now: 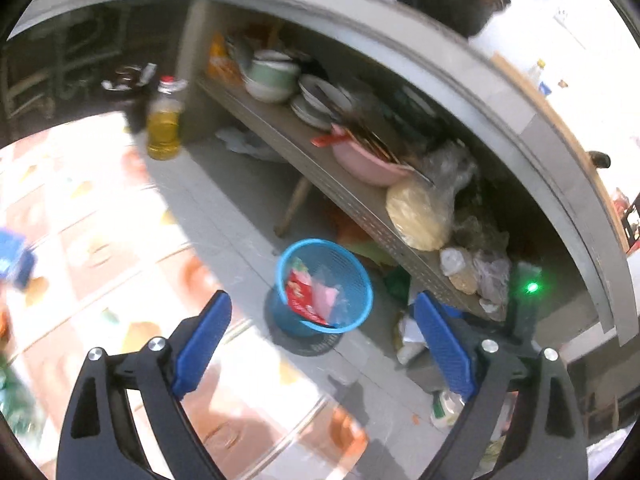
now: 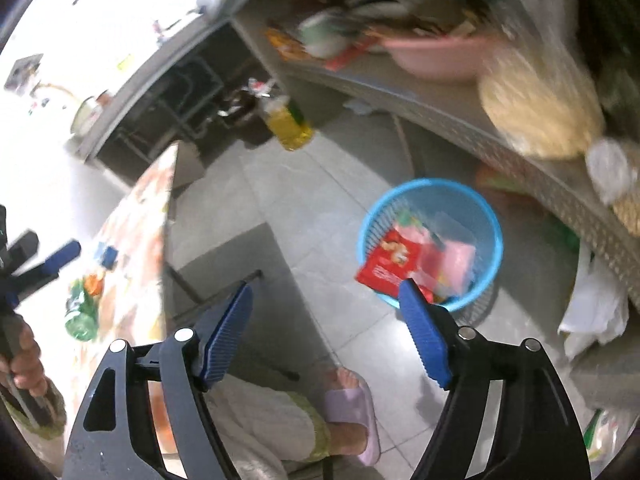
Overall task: Collect trash
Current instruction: 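Return both tools to the table above the remaining trash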
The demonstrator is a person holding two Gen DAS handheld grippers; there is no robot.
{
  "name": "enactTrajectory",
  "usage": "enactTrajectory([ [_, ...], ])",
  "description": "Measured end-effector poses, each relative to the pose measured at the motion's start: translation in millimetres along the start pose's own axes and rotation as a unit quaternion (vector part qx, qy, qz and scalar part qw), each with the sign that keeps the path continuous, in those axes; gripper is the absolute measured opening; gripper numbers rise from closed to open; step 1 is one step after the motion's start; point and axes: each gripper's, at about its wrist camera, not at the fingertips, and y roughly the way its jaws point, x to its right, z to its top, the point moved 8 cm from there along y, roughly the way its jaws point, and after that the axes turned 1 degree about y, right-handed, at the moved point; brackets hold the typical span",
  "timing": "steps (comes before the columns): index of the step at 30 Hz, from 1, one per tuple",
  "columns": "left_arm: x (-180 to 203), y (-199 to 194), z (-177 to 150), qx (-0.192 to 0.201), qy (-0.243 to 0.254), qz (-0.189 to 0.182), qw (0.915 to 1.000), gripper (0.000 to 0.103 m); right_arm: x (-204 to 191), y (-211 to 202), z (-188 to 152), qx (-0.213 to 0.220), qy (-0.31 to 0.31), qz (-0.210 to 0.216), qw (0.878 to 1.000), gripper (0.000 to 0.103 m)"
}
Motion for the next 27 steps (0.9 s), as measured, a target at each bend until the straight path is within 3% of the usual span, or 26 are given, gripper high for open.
enactTrajectory([
  [4, -25.3, -44.7, -18.6, 0.048, -0.022, 0.031, 0.9982, 0.093, -52.1, -16.4, 12.4, 0.023, -0.061, 0.015, 0.998, 0.084],
  [14, -90.6, -112.0, -71.2, 0.079, -0.078, 0.095, 0.9893, 0.094, -157.0, -21.7, 1.5, 0.036, -0.181, 0.036, 0.982, 0.095],
  [23, -141.9, -149.2, -104.7, 0.102, -0.128, 0.145, 0.9758, 0.095, -197.7, -2.5, -20.5, 0.034, -0.246, -0.028, 0.968, 0.095],
  [27, -163.0, -165.6, -117.9, 0.114, -0.146, 0.168, 0.9681, 0.095, -214.4, 2.0, -27.8, 0.042, -0.269, -0.026, 0.962, 0.095],
])
